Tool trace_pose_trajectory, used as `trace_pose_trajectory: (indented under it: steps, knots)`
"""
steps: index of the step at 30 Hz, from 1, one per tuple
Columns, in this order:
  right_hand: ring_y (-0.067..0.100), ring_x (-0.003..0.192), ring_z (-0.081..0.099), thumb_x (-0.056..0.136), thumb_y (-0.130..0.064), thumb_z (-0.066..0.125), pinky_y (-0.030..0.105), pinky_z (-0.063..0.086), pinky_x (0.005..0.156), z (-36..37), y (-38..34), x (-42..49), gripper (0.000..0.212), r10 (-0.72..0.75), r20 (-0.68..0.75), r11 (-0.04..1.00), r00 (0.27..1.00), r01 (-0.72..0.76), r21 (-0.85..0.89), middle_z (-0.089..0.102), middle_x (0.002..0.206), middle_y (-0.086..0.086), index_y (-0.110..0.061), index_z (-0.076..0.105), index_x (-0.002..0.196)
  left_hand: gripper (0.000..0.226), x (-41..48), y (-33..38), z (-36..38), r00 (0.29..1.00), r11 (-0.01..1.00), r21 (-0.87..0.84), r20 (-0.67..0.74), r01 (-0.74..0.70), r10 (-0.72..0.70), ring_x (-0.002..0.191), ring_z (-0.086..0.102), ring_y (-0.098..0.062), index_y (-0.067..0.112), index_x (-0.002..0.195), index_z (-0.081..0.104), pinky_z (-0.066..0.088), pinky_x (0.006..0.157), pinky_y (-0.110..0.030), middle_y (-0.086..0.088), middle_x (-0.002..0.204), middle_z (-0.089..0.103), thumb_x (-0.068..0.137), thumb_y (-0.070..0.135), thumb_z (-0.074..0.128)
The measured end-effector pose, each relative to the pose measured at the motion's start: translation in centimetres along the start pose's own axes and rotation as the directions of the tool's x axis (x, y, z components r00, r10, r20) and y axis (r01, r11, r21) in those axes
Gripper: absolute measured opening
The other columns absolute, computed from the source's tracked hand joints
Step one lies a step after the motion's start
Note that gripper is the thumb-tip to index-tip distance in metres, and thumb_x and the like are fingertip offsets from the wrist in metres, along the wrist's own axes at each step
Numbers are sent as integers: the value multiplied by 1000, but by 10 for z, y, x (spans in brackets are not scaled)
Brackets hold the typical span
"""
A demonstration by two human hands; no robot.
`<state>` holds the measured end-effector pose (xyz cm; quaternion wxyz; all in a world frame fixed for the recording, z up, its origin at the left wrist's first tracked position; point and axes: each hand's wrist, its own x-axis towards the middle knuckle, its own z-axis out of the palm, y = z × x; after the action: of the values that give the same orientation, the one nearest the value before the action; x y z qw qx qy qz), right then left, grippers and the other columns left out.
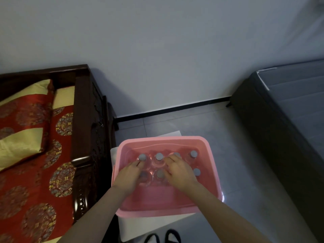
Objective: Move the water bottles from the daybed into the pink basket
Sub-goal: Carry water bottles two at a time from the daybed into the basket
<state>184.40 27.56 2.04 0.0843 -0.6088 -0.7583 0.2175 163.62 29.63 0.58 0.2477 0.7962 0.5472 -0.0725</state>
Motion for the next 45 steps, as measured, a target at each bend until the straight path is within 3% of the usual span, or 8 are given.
trace_pose_trajectory:
  steps: [4, 7, 11, 19, 25, 31, 40, 45]
  knots:
    - [26, 114, 52, 87, -24, 57, 37, 46, 89, -64, 2, 1, 37, 43, -193, 998, 980, -50, -33, 61, 121, 6, -11, 58, 122, 46, -11, 9, -58, 968, 994, -110, -252, -20, -9, 123, 47, -24, 16, 133, 46, 43, 94, -36, -5, 132, 51, 91, 33, 55]
    - [29, 130, 43, 91, -29, 57, 39, 36, 105, -119, -5, 11, 49, 18, -308, 997, 951, -38, -61, 51, 139, 12, -6, 50, 133, 56, -16, 23, -115, 892, 994, -91, -452, -62, 14, 140, 32, -27, 4, 140, 41, 27, 115, -38, -15, 148, 39, 94, 33, 54]
    - [27, 145, 20, 95, -41, 48, 41, 13, 118, -190, -31, 19, 64, -83, -432, 989, 898, 21, -145, 29, 154, 14, -6, 31, 146, 65, -32, 50, -193, 773, 996, -4, -631, -88, 66, 147, 11, -25, 8, 147, 29, 12, 117, -45, -11, 158, 20, 94, 39, 51]
    - [17, 147, 10, 97, -45, 41, 33, 5, 119, -288, -112, -3, 66, -266, -592, 962, 760, 248, -114, 15, 159, 6, -11, 21, 150, 63, -144, 43, -305, 400, 986, -158, -908, -52, -124, 146, 17, -23, 10, 149, 24, 13, 117, -37, -11, 157, 22, 97, 38, 47]
    - [14, 146, 11, 97, -49, 37, 28, 2, 117, -273, -214, -6, 66, -456, -521, 865, 721, 496, -71, 15, 160, 1, -14, 21, 150, 61, -279, -15, -300, 211, 930, -348, -907, 117, -365, 142, 25, -23, 15, 148, 26, 18, 110, -30, -8, 155, 30, 95, 38, 47]
    - [15, 145, 15, 94, -50, 45, 36, 15, 117, -206, -349, -9, 67, -638, -393, 722, 662, 692, -7, 18, 159, -2, -18, 25, 149, 64, -446, -70, -235, -1, 762, -579, -796, 291, -605, 140, 31, -23, 21, 148, 26, 32, 110, -44, -4, 154, 31, 93, 49, 42]
    - [13, 146, 12, 92, -50, 49, 30, 5, 116, -82, -548, -68, 70, -827, -251, 502, 503, 862, 75, 16, 159, -1, -19, 25, 149, 52, -676, -113, -138, -376, 469, -798, -595, 378, -710, 123, 48, -34, 4, 141, 39, 34, 95, -33, -16, 127, 54, 95, 23, 54]
    - [12, 144, 17, 90, -49, 53, 37, 19, 117, -23, -647, -112, 70, -832, -186, 472, 523, 843, 259, 21, 158, -4, -21, 26, 149, 56, -782, -164, -108, -421, 428, -832, -549, 353, -722, 134, 40, -28, 10, 145, 35, 33, 109, -46, -14, 147, 41, 95, 29, 52]
